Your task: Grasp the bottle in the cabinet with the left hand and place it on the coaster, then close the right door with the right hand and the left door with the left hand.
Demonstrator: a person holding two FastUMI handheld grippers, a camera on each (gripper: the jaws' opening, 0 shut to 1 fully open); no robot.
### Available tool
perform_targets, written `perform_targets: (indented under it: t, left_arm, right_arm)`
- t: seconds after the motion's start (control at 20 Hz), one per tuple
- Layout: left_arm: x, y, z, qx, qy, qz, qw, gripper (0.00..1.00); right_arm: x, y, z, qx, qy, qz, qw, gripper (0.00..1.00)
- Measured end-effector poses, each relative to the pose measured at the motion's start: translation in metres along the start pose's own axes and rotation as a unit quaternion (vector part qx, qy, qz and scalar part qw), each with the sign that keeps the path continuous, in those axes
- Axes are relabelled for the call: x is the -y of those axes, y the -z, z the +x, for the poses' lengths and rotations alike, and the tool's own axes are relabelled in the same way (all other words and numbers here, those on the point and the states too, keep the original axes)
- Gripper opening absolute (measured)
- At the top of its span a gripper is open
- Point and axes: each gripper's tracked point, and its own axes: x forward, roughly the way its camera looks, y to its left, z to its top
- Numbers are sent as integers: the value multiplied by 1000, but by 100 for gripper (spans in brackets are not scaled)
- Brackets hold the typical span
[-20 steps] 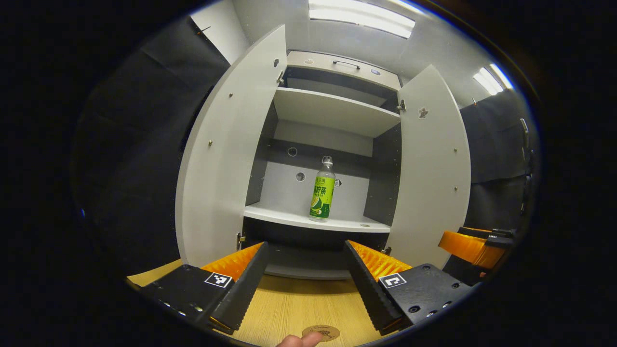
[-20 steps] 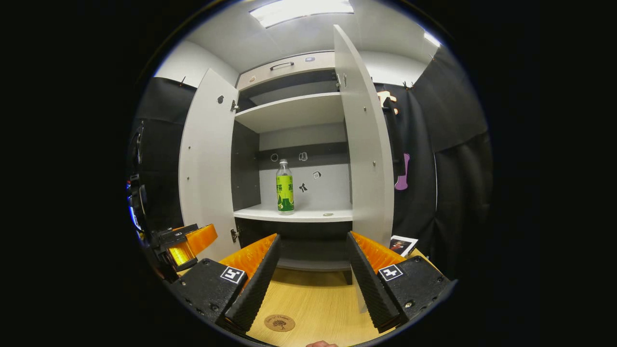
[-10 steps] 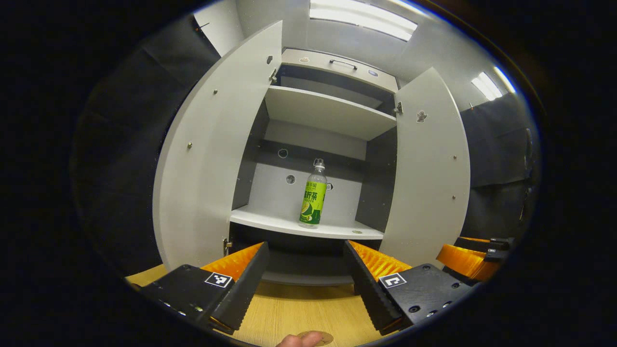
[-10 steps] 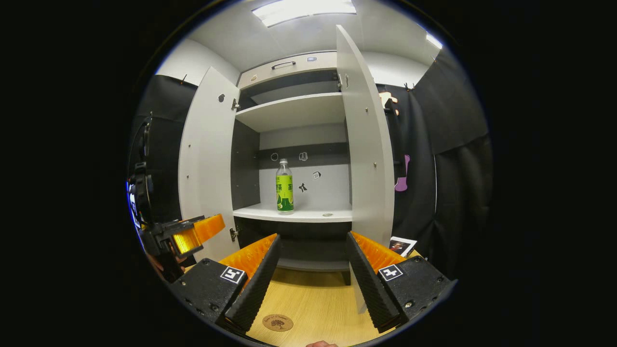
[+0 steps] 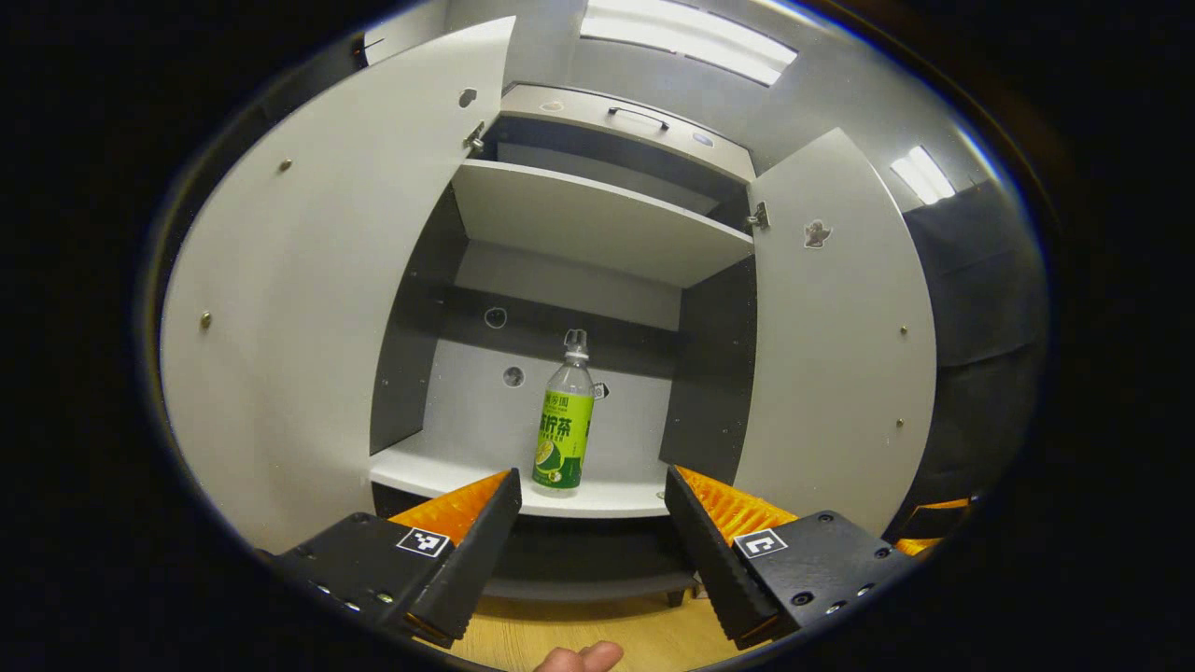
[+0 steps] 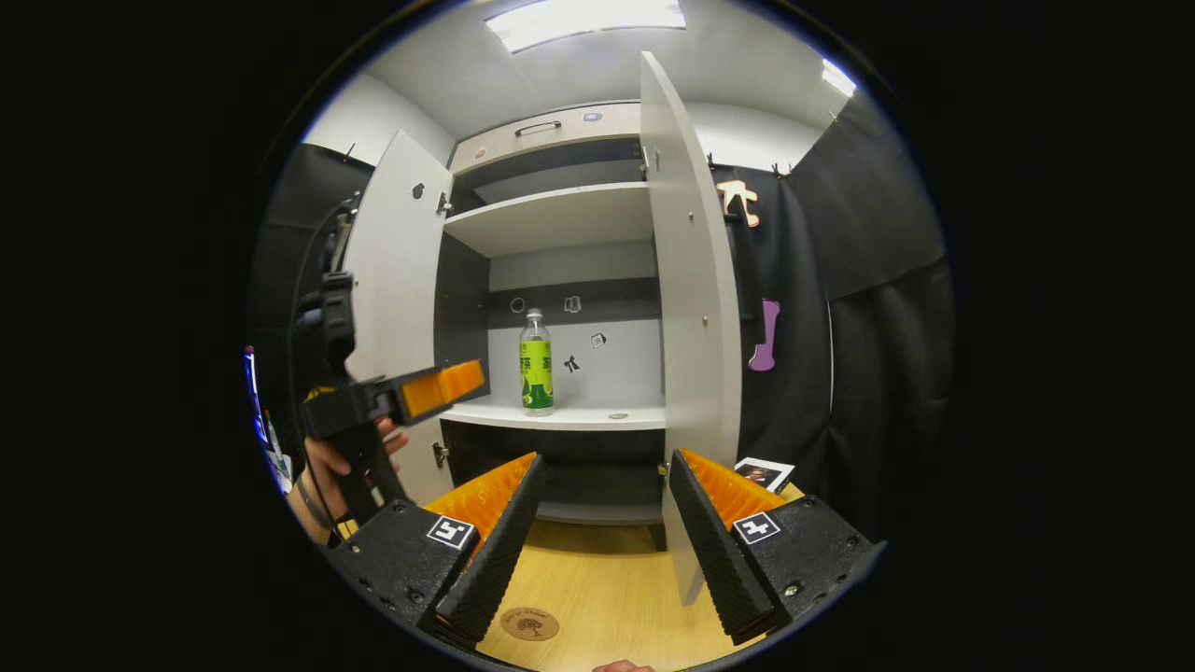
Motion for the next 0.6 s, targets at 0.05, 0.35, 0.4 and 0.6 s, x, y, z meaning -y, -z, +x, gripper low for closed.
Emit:
perform_targets:
  t: [0.05,0.35,0.4,0.6]
  left_arm:
    - [-2,-3,15,2,-1,10,1000,94]
    - [-28,12,111,-3,-30,71,997,94]
    - [-33,21,124,-9,-35,72,997,94]
    - [-49,40,168,-29,-42,57,997,95]
  right_arm:
    - [2,0,1,-1,4,1,1000,83]
    - [13,1,6,-3,29,6,1000,83]
    - [15,0,7,-4,32,6,999,83]
    - [23,2,11,-9,43,-1,999,83]
